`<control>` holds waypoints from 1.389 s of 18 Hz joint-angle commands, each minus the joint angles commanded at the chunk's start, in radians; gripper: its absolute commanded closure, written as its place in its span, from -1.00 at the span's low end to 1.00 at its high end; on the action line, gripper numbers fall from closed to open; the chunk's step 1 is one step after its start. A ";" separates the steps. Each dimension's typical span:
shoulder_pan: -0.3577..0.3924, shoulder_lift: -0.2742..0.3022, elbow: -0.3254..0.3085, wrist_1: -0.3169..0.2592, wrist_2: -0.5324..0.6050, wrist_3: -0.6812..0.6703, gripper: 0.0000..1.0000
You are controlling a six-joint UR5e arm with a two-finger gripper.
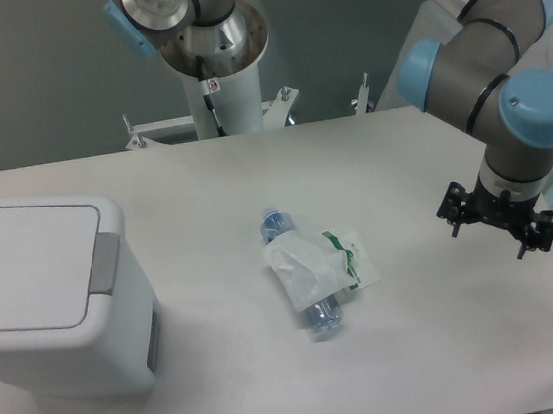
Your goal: Open the trash can
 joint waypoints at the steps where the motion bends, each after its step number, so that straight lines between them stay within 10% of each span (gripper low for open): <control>1: 0.002 0.000 0.000 0.000 0.000 0.002 -1.00; 25: -0.023 0.107 -0.029 -0.067 -0.153 -0.365 -1.00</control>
